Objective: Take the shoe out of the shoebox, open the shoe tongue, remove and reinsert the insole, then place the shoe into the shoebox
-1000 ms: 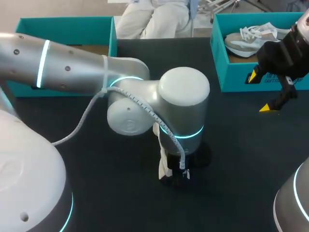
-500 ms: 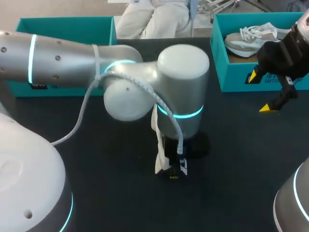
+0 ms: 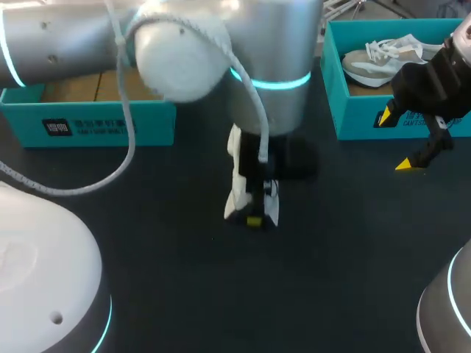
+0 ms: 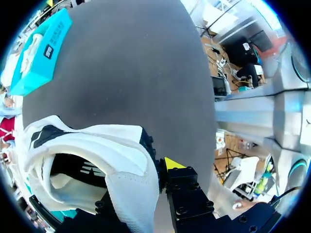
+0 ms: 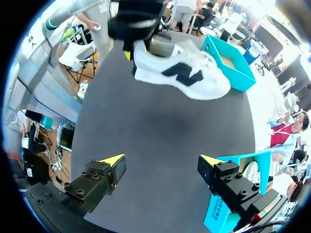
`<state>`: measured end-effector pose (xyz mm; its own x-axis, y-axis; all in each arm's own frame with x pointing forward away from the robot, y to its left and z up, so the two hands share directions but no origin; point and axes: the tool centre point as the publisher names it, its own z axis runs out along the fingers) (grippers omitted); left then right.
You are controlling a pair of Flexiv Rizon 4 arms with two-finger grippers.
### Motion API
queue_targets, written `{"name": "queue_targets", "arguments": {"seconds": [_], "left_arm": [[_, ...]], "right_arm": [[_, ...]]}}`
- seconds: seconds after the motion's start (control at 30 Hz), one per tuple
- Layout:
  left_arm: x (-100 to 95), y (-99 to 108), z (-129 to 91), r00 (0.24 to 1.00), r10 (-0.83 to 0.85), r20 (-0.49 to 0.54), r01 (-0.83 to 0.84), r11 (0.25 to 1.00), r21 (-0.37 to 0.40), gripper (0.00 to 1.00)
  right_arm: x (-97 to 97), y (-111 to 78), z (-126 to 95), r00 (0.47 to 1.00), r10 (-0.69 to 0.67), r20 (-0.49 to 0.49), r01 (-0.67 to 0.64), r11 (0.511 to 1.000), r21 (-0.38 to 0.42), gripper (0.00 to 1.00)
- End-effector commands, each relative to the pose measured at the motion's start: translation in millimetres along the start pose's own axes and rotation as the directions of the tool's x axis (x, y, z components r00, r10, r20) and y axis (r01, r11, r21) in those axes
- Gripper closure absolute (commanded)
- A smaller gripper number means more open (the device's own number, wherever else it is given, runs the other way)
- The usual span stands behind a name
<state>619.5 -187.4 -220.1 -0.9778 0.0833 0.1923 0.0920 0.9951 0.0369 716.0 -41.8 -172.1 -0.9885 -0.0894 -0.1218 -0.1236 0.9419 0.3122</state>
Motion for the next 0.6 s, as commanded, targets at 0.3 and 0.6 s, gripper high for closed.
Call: {"name": "queue_targets", "arguments": {"seconds": [0.3, 0.6], "left_arm": [[8.5, 14.2, -71.7, 0.999, 0.035, -0.009, -0.035, 0.999, 0.025, 1.00], [8.5, 14.2, -71.7, 0.999, 0.035, -0.009, -0.035, 0.999, 0.025, 1.00]], "right_arm": [[-1.7, 0.9, 1.3, 1.000, 0.000, -0.002, 0.000, 1.000, 0.004, 0.00], [-1.7, 0.9, 1.3, 1.000, 0.000, -0.002, 0.000, 1.000, 0.004, 0.00]]}}
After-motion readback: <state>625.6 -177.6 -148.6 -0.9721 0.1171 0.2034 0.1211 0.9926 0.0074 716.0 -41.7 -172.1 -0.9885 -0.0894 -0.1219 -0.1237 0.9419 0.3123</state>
